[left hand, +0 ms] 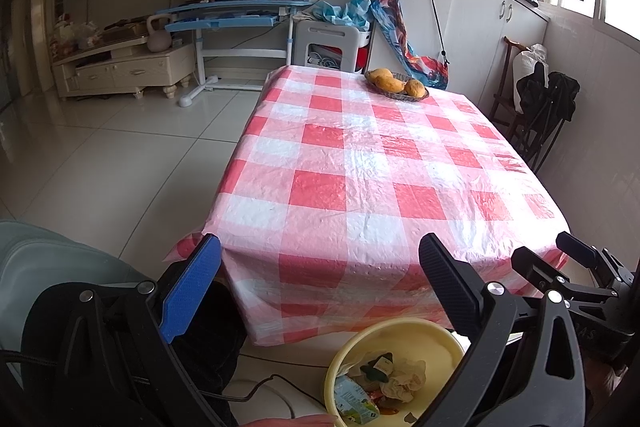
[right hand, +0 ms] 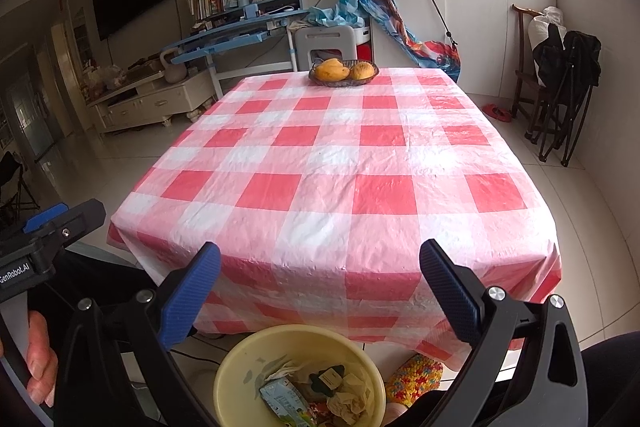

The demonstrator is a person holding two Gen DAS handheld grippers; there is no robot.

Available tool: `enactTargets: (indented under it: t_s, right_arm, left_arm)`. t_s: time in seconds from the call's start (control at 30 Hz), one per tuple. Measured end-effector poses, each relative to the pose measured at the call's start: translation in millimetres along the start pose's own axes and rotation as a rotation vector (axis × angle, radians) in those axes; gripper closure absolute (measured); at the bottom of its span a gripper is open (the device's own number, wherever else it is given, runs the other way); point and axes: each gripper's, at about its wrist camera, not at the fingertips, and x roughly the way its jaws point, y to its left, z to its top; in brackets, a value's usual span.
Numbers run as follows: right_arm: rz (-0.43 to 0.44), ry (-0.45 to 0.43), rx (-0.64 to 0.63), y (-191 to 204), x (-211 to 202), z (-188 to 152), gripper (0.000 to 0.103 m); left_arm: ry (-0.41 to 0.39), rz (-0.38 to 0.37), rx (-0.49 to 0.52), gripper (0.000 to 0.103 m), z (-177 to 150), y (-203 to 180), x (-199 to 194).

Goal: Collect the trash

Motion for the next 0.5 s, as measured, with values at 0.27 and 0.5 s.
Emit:
enactTargets:
  t_s: [0.27, 0.5]
  right_arm:
    - [-0.001, 0.002, -0.002, 1.2, 0.5, -0.6, 0.008]
    - [-0.001, 0.002, -0.002, 1.1, 0.5, -0.5, 0.008]
  left_arm:
    - [0.001, 0.0, 0.001, 0.007, -0.7, -0.7, 0.2]
    - [0.001, 0.0, 0.002, 0.007, -0.6, -1.0, 0.1]
